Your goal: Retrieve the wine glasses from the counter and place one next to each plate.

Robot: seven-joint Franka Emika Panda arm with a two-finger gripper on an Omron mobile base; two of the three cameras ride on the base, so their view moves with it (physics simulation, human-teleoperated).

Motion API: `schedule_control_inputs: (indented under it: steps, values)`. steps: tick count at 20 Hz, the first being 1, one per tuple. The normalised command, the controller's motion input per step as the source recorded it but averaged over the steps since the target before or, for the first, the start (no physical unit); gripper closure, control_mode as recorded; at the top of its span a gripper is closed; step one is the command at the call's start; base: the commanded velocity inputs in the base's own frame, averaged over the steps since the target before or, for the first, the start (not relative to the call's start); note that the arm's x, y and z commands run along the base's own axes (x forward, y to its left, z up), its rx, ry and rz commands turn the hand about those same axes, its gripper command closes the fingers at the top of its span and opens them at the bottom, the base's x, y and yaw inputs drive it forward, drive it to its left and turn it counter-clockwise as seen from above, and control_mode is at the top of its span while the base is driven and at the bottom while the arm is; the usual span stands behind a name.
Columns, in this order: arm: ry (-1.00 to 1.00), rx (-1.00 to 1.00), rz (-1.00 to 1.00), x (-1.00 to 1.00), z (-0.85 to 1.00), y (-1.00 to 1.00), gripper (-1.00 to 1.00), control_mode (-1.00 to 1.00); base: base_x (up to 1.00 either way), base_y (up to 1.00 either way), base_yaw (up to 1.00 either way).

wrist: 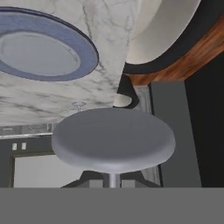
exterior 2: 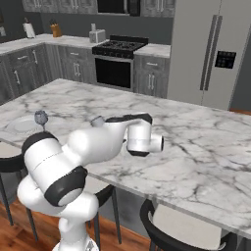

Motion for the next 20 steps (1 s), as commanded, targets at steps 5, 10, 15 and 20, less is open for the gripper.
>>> schedule_control_inputs:
  steps: [5,10,15,20]
  values:
    - [0.0,0.0,0.0,0.11,-0.02,0.0,1.0,-1.0,0.0,0.0,0.0]
    - [0.0,0.0,0.0,0.11,-0.12,0.0,1.0,-1.0,0.0,0.0,0.0]
    - [0.02,0.0,0.0,0.11,-0.18,0.0,1.0,-1.0,0.0,0.0,0.0]
    - [0.0,0.0,0.0,0.17,-0.16,0.0,1.0,-1.0,0.0,0.0,0.0]
